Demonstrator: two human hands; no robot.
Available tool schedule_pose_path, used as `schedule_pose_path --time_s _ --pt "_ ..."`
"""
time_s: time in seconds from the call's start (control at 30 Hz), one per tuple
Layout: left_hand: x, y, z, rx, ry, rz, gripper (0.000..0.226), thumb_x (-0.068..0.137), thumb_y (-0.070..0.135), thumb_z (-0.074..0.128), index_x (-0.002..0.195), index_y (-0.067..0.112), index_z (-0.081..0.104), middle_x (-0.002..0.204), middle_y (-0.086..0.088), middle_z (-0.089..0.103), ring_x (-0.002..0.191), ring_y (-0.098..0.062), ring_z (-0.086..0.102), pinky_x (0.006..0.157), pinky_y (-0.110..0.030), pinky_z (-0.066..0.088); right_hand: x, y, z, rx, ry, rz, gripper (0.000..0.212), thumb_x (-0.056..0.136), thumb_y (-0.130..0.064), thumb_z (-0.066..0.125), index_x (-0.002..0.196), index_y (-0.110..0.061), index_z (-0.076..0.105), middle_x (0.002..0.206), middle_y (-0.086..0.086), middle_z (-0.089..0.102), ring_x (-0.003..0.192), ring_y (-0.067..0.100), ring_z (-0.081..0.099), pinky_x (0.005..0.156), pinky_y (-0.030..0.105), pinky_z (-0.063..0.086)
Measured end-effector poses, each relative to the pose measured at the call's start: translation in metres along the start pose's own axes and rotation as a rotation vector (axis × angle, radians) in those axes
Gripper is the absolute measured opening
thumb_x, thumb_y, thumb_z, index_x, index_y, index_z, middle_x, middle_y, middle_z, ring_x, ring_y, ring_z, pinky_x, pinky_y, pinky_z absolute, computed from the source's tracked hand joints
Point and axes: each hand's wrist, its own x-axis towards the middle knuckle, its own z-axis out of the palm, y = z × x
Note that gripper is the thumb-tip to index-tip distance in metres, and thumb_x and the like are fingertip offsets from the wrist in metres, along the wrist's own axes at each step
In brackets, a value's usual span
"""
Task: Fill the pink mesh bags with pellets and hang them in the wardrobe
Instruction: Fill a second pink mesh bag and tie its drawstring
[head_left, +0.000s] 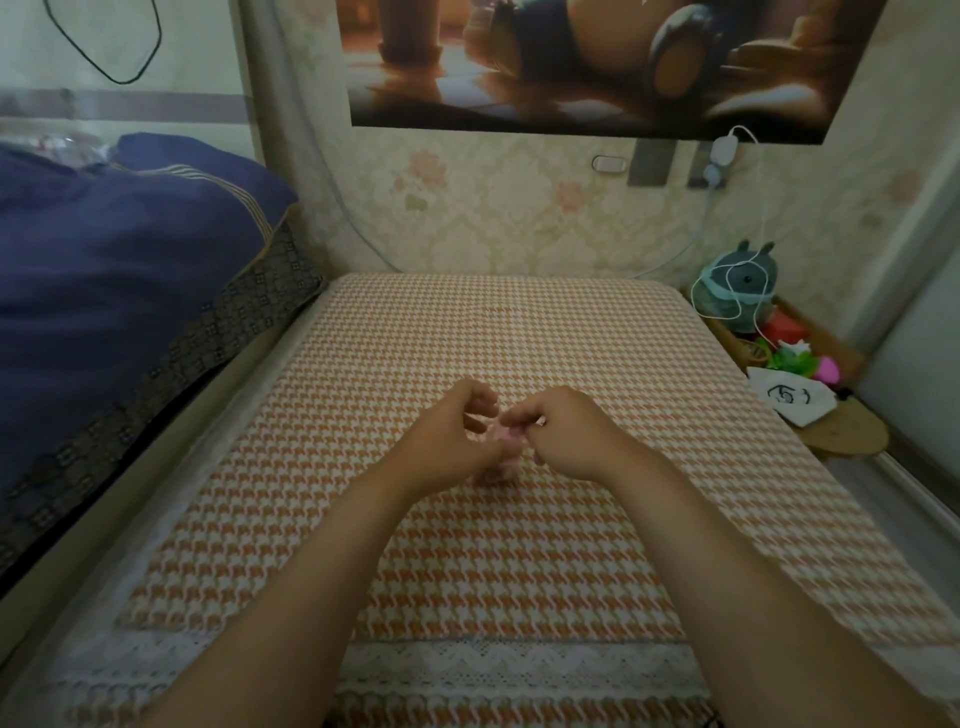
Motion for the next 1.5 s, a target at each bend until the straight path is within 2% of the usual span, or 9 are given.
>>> schedule_pose_path --time_s 0.13,0.33,0.5,0.6,1.03,1.2,1.33,1.4,1.5 --pt "-0.004 -0.007 0.003 0.032 -0.106 -0.067 0.072 0.069 0.029 0.087 0.128 0.029 0.047 0.104 0.011 0.066 0.090 -0.001 0.065 0.071 -0.015 0.051 -0.001 0.001 0.002 0.031 -0.007 0.010 0.044 0.084 -0.001 0.059 0.117 -0.026 0.074 0.113 -0.008 0.073 0.090 0.004 0.064 0.080 0.023 0.051" --pt "-0.011 -0.009 -0.005 0.100 -0.034 0.009 0.024 0.077 0.028 0.081 0.099 0.028 0.070 0.086 0.003 0.074 0.076 -0.011 0.069 0.067 -0.024 0.054 -0.010 -0.002 0.006 0.045 0.011 -0.031 0.036 0.083 -0.012 0.065 0.100 -0.042 0.076 0.095 -0.020 0.071 0.087 0.000 0.066 0.083 0.033 0.059" --pt "-0.021 -0.016 -0.011 0.197 -0.054 0.036 0.025 0.078 0.033 0.080 0.102 0.032 0.073 0.090 0.009 0.073 0.082 -0.009 0.068 0.076 -0.029 0.055 -0.018 -0.002 0.021 -0.171 0.010 -0.015 0.026 0.079 -0.062 0.063 0.102 -0.052 0.069 0.094 -0.025 0.069 0.098 0.005 0.063 0.104 0.048 0.044" --pt "-0.029 -0.017 -0.014 0.113 -0.118 0.014 0.040 0.071 0.029 0.086 0.107 0.031 0.067 0.098 0.012 0.070 0.090 -0.003 0.066 0.080 -0.022 0.054 -0.022 -0.013 0.027 -0.290 0.038 -0.027 0.024 0.088 -0.051 0.060 0.109 -0.048 0.069 0.108 -0.017 0.070 0.112 0.016 0.061 0.110 0.050 0.034" --pt "-0.022 -0.024 -0.005 0.093 -0.119 0.014 0.047 0.056 0.051 0.078 0.095 0.025 0.071 0.087 0.004 0.074 0.083 -0.018 0.071 0.079 -0.044 0.057 -0.015 -0.015 0.031 -0.302 -0.056 -0.083 0.026 0.100 -0.027 0.050 0.109 -0.033 0.074 0.118 -0.001 0.059 0.098 0.021 0.061 0.083 0.037 0.049" --pt "-0.020 -0.021 -0.011 0.091 -0.118 -0.028 0.016 0.077 0.018 0.081 0.091 0.018 0.073 0.078 -0.002 0.073 0.069 -0.023 0.070 0.055 -0.020 0.052 -0.007 0.003 0.023 -0.001 0.013 -0.011 0.032 0.092 -0.030 0.063 0.121 -0.040 0.055 0.113 -0.016 0.058 0.087 0.007 0.061 0.081 0.030 0.052" --pt "-0.022 -0.020 -0.018 0.116 -0.145 -0.029 0.022 0.080 0.024 0.079 0.102 0.020 0.076 0.091 0.004 0.075 0.081 -0.014 0.071 0.072 -0.027 0.058 -0.006 0.011 0.023 -0.013 -0.118 0.024 0.026 0.092 -0.030 0.066 0.116 -0.039 0.067 0.087 -0.014 0.065 0.075 0.002 0.060 0.086 0.033 0.051" --pt "-0.022 -0.020 -0.022 0.155 -0.140 -0.033 0.024 0.079 0.032 0.079 0.102 0.026 0.076 0.090 0.010 0.075 0.081 -0.007 0.070 0.076 -0.029 0.058 -0.005 0.012 0.024 -0.035 -0.099 0.018 0.013 0.092 -0.027 0.066 0.087 -0.037 0.073 0.069 -0.014 0.063 0.066 0.000 0.056 0.078 0.031 0.049" --pt "-0.022 -0.018 -0.030 0.217 -0.113 -0.054 0.022 0.078 0.038 0.079 0.096 0.026 0.078 0.081 0.009 0.075 0.076 -0.008 0.070 0.076 -0.033 0.058 -0.005 0.012 0.023 0.017 -0.049 0.040 0.012 0.094 -0.019 0.067 0.097 -0.023 0.078 0.064 -0.015 0.061 0.059 -0.001 0.055 0.061 0.019 0.042"
